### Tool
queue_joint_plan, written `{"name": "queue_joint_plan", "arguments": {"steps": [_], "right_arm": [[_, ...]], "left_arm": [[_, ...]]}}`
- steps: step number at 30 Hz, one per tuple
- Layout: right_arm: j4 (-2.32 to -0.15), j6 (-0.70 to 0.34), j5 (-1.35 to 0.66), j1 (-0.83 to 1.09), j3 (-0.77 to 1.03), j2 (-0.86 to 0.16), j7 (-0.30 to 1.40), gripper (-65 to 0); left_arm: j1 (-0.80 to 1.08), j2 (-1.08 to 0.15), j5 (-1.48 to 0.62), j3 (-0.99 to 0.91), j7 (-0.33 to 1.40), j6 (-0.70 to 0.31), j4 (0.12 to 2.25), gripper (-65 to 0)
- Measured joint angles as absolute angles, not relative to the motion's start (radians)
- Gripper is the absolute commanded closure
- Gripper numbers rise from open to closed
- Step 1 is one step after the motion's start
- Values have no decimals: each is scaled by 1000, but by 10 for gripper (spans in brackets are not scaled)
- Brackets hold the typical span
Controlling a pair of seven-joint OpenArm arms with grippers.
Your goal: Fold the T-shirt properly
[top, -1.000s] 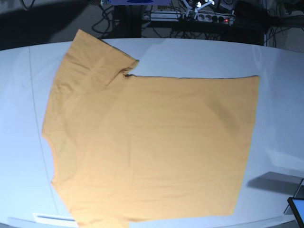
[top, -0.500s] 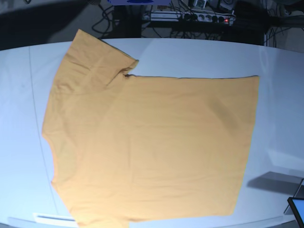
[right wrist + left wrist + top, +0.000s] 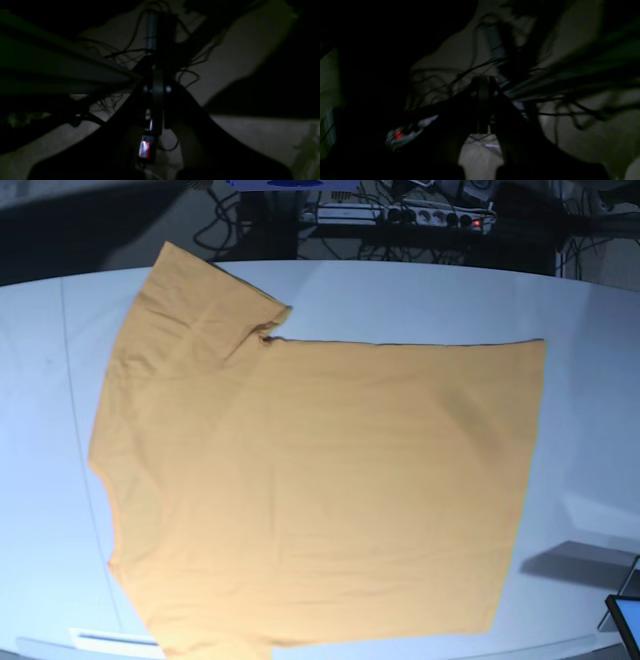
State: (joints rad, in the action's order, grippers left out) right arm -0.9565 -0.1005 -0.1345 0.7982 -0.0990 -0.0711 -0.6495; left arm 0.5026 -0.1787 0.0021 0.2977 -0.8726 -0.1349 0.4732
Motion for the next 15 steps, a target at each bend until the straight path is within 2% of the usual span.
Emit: {"name": "queue_joint_plan", "arguments": {"steps": [8,15], "right_arm": [[-1105,-105,-131,840,-94,-67,-658,0],[-1162,-105,-130,879,-76,-65,-647,0]], "left_arm": [[524,-197,-2,347,-978,-134,472,0],[575,-200,-3,284,-1201,-134,473,0]]}}
